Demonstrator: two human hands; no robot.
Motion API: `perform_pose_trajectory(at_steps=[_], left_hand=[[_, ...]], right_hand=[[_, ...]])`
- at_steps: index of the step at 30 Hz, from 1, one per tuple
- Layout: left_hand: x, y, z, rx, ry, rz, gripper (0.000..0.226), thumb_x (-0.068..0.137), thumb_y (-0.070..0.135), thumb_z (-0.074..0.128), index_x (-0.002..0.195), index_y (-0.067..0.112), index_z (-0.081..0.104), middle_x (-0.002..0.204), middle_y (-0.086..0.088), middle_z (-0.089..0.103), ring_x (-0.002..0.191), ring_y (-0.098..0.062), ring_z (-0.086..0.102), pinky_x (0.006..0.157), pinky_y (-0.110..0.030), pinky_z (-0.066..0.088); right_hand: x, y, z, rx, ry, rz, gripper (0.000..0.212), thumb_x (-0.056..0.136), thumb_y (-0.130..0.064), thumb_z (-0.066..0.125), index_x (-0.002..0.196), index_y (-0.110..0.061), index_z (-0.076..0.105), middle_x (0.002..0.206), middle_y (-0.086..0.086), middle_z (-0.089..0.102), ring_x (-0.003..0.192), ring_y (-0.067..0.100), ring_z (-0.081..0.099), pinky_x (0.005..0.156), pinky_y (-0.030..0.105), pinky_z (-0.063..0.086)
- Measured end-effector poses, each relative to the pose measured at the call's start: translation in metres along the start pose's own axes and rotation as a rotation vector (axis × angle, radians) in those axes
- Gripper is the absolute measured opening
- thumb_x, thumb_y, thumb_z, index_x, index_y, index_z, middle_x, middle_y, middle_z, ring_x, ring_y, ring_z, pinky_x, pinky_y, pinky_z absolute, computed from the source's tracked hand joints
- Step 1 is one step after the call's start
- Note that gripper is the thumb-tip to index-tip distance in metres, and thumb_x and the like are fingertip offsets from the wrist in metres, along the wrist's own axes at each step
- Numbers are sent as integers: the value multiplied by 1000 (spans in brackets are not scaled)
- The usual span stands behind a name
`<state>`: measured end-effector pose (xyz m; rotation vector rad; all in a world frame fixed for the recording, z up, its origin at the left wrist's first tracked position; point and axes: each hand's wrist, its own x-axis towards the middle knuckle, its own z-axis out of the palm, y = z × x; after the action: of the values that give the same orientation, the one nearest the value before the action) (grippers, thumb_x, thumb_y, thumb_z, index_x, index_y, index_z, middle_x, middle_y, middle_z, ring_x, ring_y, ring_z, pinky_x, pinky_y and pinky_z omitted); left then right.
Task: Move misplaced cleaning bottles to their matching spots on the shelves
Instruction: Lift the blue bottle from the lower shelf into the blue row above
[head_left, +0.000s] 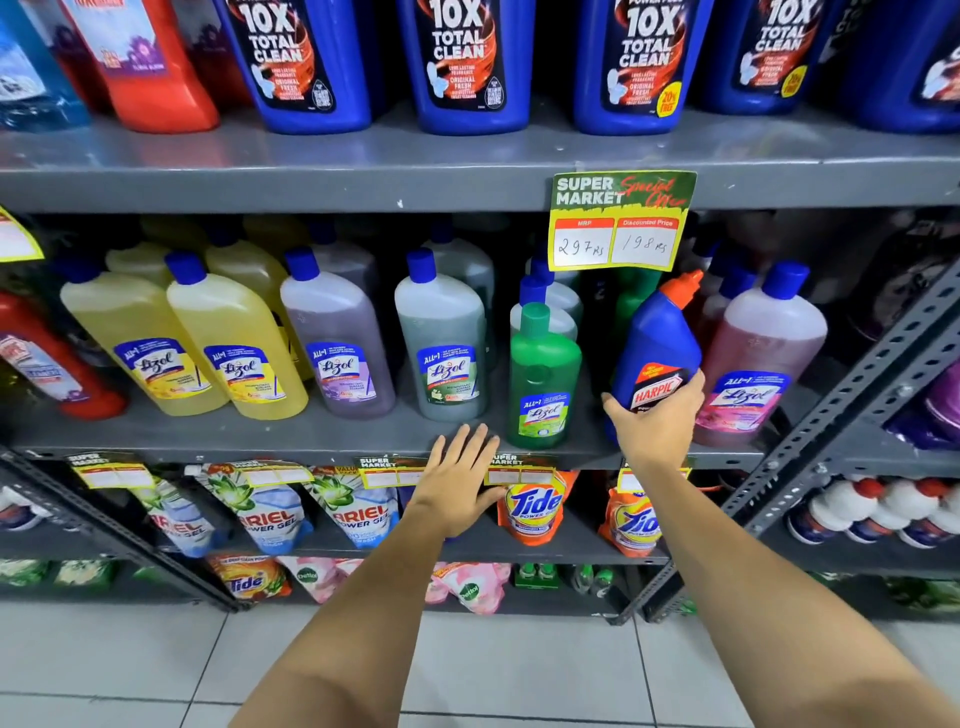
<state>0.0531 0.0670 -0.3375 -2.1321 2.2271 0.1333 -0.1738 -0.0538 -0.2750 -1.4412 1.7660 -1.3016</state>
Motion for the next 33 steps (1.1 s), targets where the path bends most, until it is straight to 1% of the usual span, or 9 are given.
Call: perform_pose_trajectory(at_steps=[3,6,13,15,18,21,24,29,33], left_hand=[[-1,0,-9,-17,72,31,72,101,52,32,154,19,-1,162,-8,-9,148,-26,-5,118,-52,9],[-4,2,-36,12,327,117,64,98,42,34,153,15,18,160,-14,15,143,-32,24,112,-49,29],[-1,29,-170,-55,818,500,49,96,32,43,140,11,40,151,-14,36,131,-32,40,105,-41,30],[0,42,-216,-70,980,576,44,94,29,45,134,9,45,146,-14,42,127,-32,44,102,-40,33],[5,54,-283,-50,1174,523,42,96,29,44,133,9,46,140,-13,51,127,-29,45,102,-38,32],[25,47,-317,-2,1117,331,52,97,35,40,141,7,41,147,-12,45,136,-26,37,107,-42,29],[43,35,-317,155,961,196,57,98,42,33,141,5,44,152,-13,37,139,-28,33,109,-47,31],[44,38,-314,137,966,184,45,97,39,36,103,6,67,101,-12,70,91,-33,64,69,-42,49],[43,34,-313,123,982,203,43,96,40,40,101,9,69,100,-8,72,87,-28,66,71,-39,51]], right_hand=[[-2,-2,-10,-13,-2,3,115,58,-38,90,147,-10,24,144,9,42,130,32,47,106,44,39],[-14,-12,-27,5,9,-51,111,57,-39,91,145,-13,28,144,7,46,129,29,49,105,42,39],[-47,-67,-101,245,136,-248,98,47,-40,95,129,-31,41,122,-2,60,109,22,60,96,45,49],[-52,-93,-124,323,162,-334,103,42,-37,97,128,-39,41,122,-3,60,107,17,61,96,33,49],[-42,-141,-155,405,212,-486,108,40,-34,96,134,-22,43,123,1,60,99,0,60,85,8,45],[-13,-192,-174,446,274,-597,105,45,-45,94,133,-18,44,123,4,61,105,9,63,93,29,52],[19,-237,-184,383,338,-642,113,45,-59,88,139,-16,41,133,2,58,122,11,56,106,34,44],[62,-281,-174,243,275,-537,121,45,-65,84,144,-14,36,144,3,51,132,20,48,110,41,39],[77,-282,-160,144,203,-437,121,50,-60,86,146,-13,30,147,3,47,131,26,49,105,44,40]])
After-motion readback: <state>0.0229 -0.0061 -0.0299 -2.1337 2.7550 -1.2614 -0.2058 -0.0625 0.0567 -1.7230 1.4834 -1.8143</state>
